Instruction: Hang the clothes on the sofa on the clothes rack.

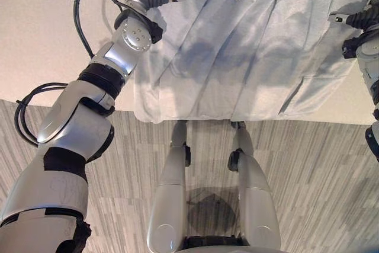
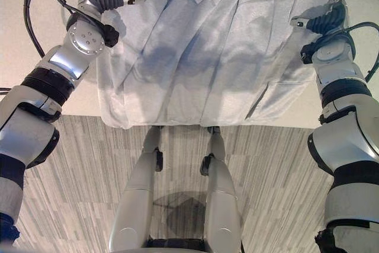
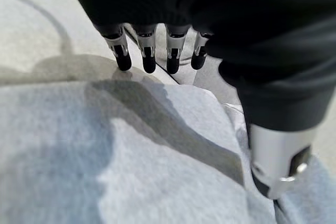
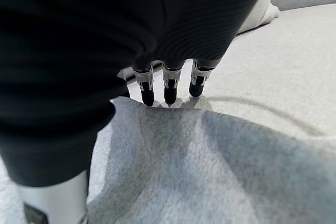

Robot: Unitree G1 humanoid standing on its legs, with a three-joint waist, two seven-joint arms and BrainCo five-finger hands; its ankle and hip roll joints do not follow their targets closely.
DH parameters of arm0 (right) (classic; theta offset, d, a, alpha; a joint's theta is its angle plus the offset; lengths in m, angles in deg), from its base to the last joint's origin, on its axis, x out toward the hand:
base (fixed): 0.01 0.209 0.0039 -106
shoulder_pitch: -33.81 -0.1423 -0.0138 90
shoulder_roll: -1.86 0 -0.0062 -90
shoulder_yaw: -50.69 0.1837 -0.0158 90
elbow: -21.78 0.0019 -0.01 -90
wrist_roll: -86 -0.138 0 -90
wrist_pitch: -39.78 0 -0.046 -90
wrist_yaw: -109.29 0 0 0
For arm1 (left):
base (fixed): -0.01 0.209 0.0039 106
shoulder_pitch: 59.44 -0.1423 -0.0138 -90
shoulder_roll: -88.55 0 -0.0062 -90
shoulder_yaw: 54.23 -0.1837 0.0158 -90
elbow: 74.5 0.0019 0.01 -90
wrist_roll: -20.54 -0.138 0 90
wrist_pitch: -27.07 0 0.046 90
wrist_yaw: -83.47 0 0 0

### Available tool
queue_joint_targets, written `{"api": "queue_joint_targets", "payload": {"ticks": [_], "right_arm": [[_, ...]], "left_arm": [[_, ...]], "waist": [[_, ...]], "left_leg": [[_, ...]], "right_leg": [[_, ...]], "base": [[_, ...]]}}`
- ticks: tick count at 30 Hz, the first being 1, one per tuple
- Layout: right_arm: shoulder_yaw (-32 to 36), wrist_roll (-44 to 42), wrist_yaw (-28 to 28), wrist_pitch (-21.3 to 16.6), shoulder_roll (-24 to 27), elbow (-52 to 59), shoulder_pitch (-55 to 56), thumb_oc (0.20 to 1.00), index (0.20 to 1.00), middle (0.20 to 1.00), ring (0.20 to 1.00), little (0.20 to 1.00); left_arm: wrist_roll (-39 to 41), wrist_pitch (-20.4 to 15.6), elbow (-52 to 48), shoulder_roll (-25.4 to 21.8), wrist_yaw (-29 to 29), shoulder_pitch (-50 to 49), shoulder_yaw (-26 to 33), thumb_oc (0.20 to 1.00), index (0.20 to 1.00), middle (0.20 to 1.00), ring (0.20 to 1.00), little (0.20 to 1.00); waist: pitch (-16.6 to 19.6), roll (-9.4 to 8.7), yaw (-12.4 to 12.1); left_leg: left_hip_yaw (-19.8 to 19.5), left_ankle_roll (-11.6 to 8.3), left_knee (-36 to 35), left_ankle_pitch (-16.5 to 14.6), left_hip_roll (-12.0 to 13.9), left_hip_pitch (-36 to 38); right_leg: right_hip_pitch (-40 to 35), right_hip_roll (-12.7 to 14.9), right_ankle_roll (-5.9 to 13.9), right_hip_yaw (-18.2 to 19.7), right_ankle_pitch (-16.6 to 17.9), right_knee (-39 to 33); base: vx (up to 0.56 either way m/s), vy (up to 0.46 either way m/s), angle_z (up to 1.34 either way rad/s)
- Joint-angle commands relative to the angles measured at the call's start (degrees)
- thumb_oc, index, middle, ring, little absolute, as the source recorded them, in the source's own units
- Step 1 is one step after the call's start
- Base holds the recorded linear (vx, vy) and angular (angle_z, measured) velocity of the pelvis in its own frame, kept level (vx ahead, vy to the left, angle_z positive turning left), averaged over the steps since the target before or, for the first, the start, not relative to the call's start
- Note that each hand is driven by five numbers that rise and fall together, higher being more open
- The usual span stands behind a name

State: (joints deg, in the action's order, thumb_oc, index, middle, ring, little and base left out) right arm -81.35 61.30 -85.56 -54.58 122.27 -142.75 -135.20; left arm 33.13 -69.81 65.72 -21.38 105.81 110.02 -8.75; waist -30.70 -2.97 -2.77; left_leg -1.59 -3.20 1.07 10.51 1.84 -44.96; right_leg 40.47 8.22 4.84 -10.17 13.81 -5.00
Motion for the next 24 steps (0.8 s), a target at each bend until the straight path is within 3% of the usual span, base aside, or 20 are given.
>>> {"api": "queue_joint_targets", "payload": {"ticks": [1, 8, 17, 24], "right_arm": [[-2.3, 0.4, 1.1, 0.0, 0.8, -0.8, 1.0, 1.0, 1.0, 1.0, 1.0, 1.0], [-2.2, 0.3, 1.2, 0.0, 1.3, 0.1, 2.0, 1.0, 1.0, 1.0, 1.0, 1.0], [-4.1, 0.2, 1.0, -0.2, -0.5, 0.4, -0.4, 1.0, 1.0, 1.0, 1.0, 1.0], [-5.1, -0.3, -1.0, -1.8, -4.4, 5.3, -1.3, 1.0, 1.0, 1.0, 1.0, 1.0]], "left_arm": [[2.6, -2.7, -2.5, 0.6, 0.1, -0.7, 4.0, 1.0, 1.0, 1.0, 1.0, 1.0], [0.5, -2.1, -4.9, -0.1, -0.6, -2.7, 2.8, 1.0, 1.0, 1.0, 1.0, 1.0], [-2.2, -0.7, 0.7, 1.1, -0.3, 0.5, 0.0, 1.0, 1.0, 1.0, 1.0, 1.0], [-7.1, 1.5, 4.7, 1.5, 4.3, 3.9, -1.5, 1.0, 1.0, 1.0, 1.0, 1.0]], "waist": [[0.9, 2.95, -0.9], [0.9, 3.33, -1.0], [0.9, 3.0, -0.7], [0.9, 2.01, 0.3]], "left_leg": [[-0.4, -1.53, 0.4, -3.1, -1.5, 0.8], [-0.4, -1.38, 0.4, -3.4, -1.6, 0.9], [-0.9, -1.34, 0.5, -3.3, -1.5, 0.2], [-1.0, -1.28, -0.3, -2.9, -1.0, -0.2]], "right_leg": [[-4.0, 4.0, 8.43, 3.0, -1.9, 0.0], [-3.9, 4.0, 8.23, 2.9, -2.1, 0.1], [-2.8, 4.0, 8.23, 3.3, -1.9, 0.1], [-1.6, 3.6, 8.09, 3.9, -1.7, 0.1]], "base": [[0.0, 0.0, 0.0], [0.0, 0.0, 0.0], [0.0, 0.0, 0.0], [0.0, 0.0, 0.0]]}}
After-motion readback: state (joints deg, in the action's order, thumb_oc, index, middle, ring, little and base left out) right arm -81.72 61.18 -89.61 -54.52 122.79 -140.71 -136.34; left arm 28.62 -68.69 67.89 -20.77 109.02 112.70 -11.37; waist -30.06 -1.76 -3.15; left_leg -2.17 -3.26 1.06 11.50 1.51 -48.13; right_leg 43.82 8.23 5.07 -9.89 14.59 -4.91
